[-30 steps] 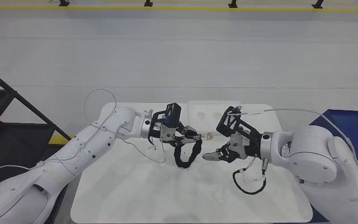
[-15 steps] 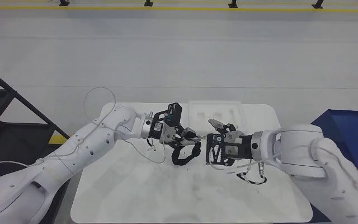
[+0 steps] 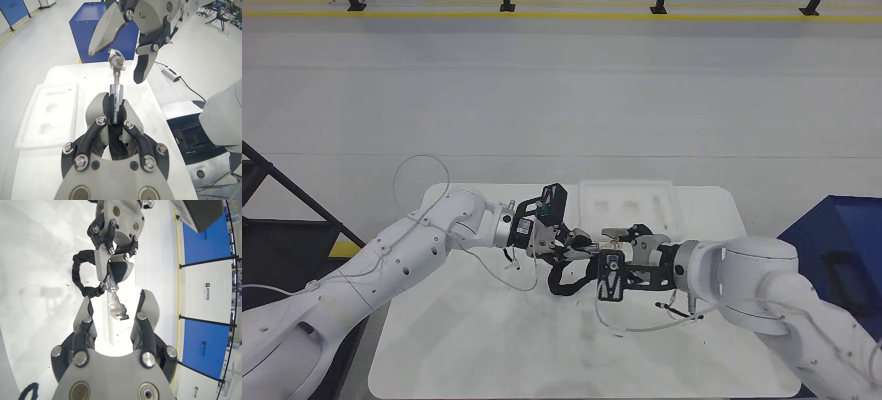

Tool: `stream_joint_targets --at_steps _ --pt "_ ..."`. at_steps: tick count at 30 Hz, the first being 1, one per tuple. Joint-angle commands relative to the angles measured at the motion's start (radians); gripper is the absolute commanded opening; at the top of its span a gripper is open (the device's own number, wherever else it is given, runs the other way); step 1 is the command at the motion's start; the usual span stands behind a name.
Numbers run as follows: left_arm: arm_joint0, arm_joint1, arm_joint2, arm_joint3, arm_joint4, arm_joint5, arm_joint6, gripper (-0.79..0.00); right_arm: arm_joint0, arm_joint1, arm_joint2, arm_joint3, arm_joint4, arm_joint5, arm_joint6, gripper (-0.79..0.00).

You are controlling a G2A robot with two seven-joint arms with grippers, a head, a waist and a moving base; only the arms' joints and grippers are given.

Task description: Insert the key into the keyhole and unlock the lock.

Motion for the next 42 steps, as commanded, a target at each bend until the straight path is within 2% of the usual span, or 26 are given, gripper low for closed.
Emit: stream_joint_targets --at_steps 1,9,11,13,15,24,35,42 --pt "-0.001 0.001 0.002 0.000 -0.001 0.000 0.003 -0.785 0.001 0.000 -0.004 -0.004 -0.011 0.003 0.006 -0.545" --pt "-0.005 0.006 0.008 0.006 -0.002 0.000 0.015 -0.785 0.003 -0.002 -0.014 -0.018 -0.053 0.016 0.021 -0.603" --pt "-0.006 0.008 0.008 0.005 -0.003 0.000 0.019 -0.785 0.002 -0.003 -0.011 -0.019 -0.056 0.025 0.004 -0.656" --pt "-0.006 0.009 0.010 0.003 -0.002 0.000 0.022 -0.785 -0.002 -0.004 -0.008 -0.018 -0.049 0.034 -0.013 -0.745" --pt "-0.007 0.010 0.011 0.001 -0.001 0.000 0.024 -0.785 -0.007 -0.004 -0.003 -0.013 -0.033 0.043 -0.024 -0.785" --pt "-0.011 0.010 0.016 -0.008 0.017 0.000 0.039 -0.785 -0.020 -0.006 0.026 0.003 0.103 0.107 -0.026 -0.785" --pt "-0.010 0.009 -0.001 -0.018 0.086 0.000 0.079 -0.785 -0.043 -0.011 0.070 0.059 0.366 0.300 0.013 -0.785" --pt "0.001 0.003 -0.014 -0.017 0.135 0.000 0.100 -0.785 -0.048 -0.010 0.088 0.072 0.482 0.353 0.070 -0.785"
